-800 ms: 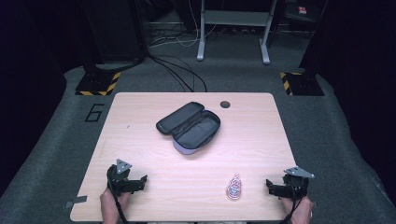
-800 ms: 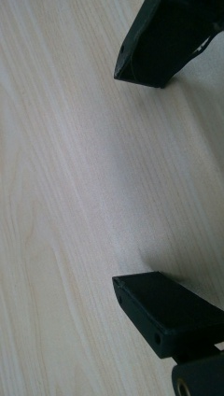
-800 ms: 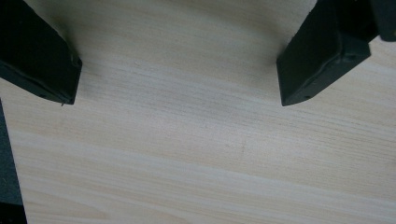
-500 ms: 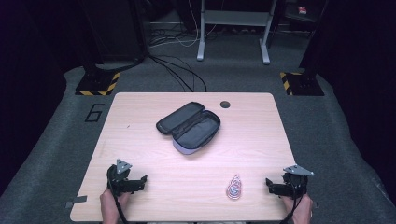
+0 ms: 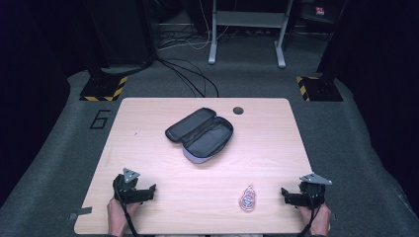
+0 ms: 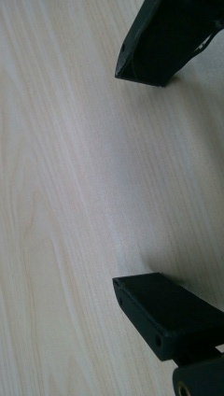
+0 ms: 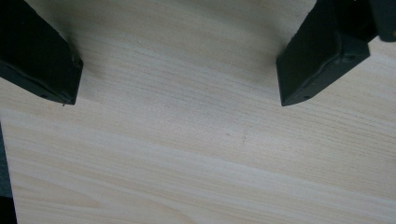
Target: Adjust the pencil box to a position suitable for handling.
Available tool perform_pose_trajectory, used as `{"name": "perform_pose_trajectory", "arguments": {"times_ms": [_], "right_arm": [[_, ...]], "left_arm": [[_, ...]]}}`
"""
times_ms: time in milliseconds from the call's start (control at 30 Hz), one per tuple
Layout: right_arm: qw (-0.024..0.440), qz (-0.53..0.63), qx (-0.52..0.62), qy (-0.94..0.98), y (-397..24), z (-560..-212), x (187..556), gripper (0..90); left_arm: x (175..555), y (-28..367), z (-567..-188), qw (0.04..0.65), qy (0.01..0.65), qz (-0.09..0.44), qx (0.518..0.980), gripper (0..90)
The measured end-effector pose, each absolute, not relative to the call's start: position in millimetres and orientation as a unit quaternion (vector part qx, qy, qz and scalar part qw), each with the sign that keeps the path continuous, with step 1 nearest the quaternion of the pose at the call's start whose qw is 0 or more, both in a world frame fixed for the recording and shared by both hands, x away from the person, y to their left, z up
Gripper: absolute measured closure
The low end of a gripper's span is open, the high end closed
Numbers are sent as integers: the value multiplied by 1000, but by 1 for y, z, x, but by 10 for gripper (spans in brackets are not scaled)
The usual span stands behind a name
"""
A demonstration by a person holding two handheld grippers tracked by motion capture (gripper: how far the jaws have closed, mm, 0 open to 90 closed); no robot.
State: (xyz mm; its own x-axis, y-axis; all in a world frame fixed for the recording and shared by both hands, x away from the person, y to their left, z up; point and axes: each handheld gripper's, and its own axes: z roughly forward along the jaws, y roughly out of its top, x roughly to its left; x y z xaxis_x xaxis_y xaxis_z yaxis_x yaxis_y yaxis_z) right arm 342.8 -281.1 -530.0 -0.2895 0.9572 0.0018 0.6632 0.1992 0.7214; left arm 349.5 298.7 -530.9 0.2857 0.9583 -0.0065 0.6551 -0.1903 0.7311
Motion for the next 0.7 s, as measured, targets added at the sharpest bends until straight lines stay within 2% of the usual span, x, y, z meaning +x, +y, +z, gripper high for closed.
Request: {"name": "perform_pose_trajectory", "arguments": {"times_ms": [300, 700], "right_arm": [[235, 314, 550, 737, -282, -530, 343, 1], [235, 315, 552, 735, -281, -530, 343, 4]], "left_arm": [[363, 295, -520, 337, 563, 222, 721, 25], [384, 267, -494, 358, 531, 219, 736, 49]]}}
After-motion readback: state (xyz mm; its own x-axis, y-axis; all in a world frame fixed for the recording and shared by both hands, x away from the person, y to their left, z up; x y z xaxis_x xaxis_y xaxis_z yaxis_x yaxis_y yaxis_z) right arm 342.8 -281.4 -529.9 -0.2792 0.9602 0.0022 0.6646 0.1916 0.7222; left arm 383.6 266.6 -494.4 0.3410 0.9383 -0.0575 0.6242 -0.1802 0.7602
